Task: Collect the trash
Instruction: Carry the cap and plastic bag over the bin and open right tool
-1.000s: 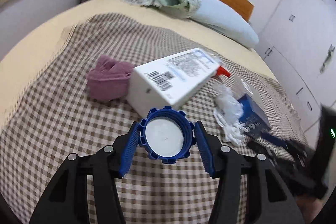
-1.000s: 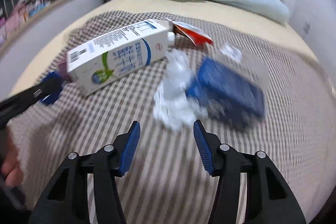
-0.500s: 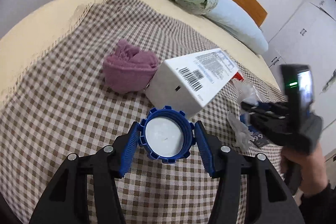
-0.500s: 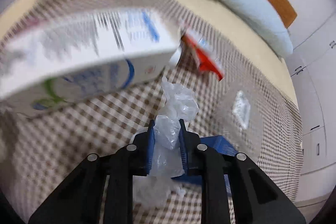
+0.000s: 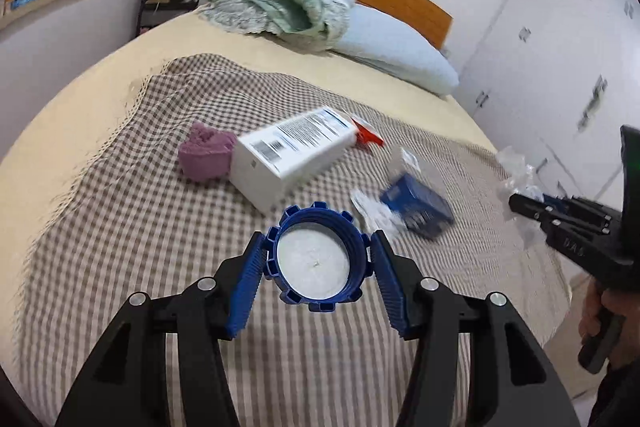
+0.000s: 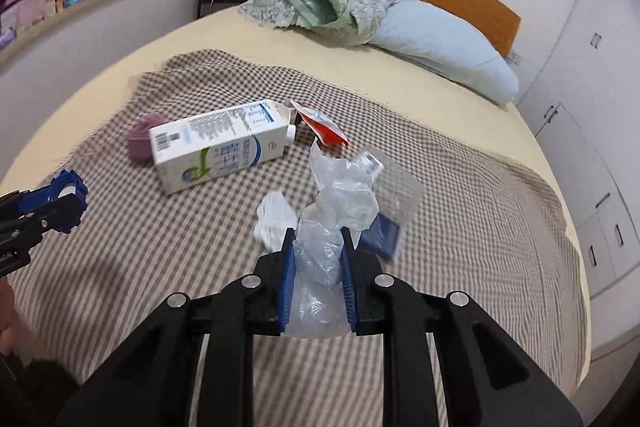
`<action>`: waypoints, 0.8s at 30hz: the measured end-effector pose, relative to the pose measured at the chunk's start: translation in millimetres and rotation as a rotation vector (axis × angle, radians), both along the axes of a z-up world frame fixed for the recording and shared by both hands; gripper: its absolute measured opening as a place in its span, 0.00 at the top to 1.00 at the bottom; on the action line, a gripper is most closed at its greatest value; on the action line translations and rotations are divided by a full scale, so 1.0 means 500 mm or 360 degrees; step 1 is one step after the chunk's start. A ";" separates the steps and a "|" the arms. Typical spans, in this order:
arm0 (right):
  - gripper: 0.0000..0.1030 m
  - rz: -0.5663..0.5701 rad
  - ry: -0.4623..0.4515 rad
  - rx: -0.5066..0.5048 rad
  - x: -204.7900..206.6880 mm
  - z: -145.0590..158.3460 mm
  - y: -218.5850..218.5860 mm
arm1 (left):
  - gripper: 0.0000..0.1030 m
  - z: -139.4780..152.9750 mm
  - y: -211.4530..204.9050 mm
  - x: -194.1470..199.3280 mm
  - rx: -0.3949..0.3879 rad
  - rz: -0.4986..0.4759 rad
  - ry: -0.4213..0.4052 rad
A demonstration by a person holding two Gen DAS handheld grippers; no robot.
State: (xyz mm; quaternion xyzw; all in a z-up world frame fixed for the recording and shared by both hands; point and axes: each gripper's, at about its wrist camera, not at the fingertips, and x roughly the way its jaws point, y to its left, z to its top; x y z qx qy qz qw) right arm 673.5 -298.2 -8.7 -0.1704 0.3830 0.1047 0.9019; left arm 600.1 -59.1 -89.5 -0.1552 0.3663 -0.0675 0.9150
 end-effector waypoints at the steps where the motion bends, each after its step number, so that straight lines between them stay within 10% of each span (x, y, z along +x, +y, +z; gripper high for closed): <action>1: 0.80 0.0002 -0.0008 0.0017 -0.029 0.001 -0.019 | 0.51 0.006 -0.013 -0.019 0.0012 -0.0014 0.0002; 14: 0.80 -0.0373 0.0097 0.0196 -0.398 -0.133 -0.325 | 0.51 -0.001 -0.329 -0.278 0.0036 -0.0532 0.0069; 24: 0.79 -0.0943 0.0749 0.0418 -0.693 -0.549 -0.552 | 0.50 -0.235 -0.591 -0.384 0.0030 -0.1075 0.0606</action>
